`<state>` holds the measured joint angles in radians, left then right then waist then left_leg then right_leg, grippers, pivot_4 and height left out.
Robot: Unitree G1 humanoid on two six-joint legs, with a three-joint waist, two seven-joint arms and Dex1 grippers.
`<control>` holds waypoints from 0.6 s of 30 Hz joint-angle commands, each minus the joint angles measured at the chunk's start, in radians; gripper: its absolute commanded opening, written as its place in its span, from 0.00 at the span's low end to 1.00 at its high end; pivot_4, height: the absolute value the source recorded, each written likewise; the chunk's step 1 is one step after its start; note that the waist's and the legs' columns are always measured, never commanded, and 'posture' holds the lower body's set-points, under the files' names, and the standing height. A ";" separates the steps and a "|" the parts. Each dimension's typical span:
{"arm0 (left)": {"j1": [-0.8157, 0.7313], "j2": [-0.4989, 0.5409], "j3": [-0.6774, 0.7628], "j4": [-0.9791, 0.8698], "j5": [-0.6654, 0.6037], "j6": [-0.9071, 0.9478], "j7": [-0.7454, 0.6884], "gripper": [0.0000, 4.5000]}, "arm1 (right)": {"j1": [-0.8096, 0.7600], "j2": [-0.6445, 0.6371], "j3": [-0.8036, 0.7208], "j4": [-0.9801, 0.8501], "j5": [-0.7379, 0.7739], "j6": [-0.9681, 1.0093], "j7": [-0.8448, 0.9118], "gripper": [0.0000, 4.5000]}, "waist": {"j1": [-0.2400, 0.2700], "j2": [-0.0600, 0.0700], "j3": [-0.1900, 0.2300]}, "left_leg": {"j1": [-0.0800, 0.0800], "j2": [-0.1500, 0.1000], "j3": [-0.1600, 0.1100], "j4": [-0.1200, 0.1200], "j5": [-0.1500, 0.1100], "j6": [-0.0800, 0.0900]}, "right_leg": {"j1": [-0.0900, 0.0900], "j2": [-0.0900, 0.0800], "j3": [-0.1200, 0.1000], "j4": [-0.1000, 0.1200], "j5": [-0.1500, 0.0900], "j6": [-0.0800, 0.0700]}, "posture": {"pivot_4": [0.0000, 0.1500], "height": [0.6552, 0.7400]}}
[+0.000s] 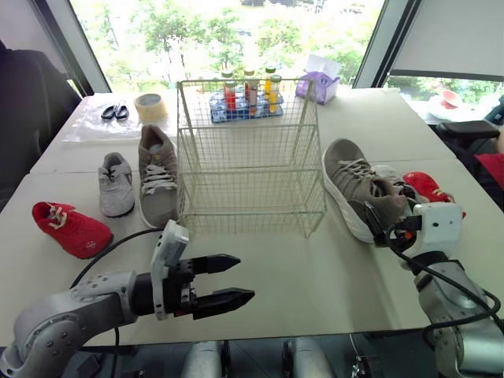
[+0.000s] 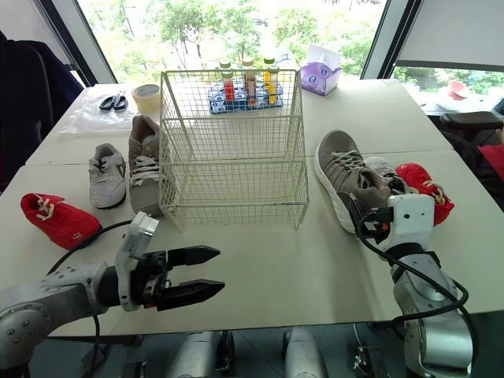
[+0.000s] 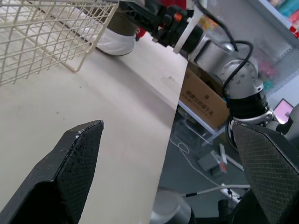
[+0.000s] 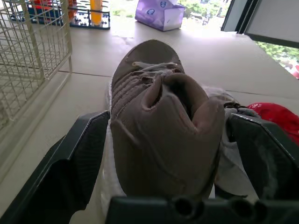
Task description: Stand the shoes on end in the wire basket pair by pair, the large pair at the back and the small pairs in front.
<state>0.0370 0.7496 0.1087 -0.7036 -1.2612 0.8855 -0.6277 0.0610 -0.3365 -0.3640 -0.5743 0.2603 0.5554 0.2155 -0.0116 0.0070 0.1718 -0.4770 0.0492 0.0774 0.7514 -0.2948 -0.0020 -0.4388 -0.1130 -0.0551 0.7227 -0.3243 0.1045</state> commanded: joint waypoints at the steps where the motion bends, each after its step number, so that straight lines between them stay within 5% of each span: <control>1: -0.024 0.007 -0.003 -0.020 -0.036 0.005 0.017 1.00 | -0.042 -0.022 -0.008 0.071 0.029 -0.055 0.050 0.99 | 0.000 0.000 0.000 | 0.000 0.000 0.000 0.000 0.000 0.000 | 0.000 0.000 0.000 0.000 0.000 0.000 | 1.00 0.15; 9: -0.047 0.014 -0.008 -0.019 -0.057 0.011 0.059 1.00 | -0.171 -0.071 0.037 0.355 0.026 -0.140 0.154 0.99 | -0.002 0.000 0.000 | 0.000 0.000 0.000 0.000 0.000 0.000 | 0.000 0.000 0.000 0.000 0.001 0.003 | 1.00 0.15; 18: -0.016 0.016 0.009 -0.031 -0.053 -0.004 0.072 1.00 | -0.182 -0.074 0.111 0.480 -0.030 -0.200 0.150 0.34 | -0.006 -0.005 -0.002 | 0.012 0.001 0.000 0.000 0.000 -0.001 | 0.011 0.001 0.000 0.000 0.000 -0.001 | 1.00 0.15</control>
<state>0.0168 0.7610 0.0947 -0.7048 -1.2980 0.9007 -0.5487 -0.1441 -0.4145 -0.2920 -0.1309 0.2529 0.3313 0.3621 -0.0174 0.0015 0.1694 -0.4627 0.0502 0.0773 0.7514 -0.2949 -0.0025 -0.4269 -0.1122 -0.0548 0.7229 -0.3247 0.1037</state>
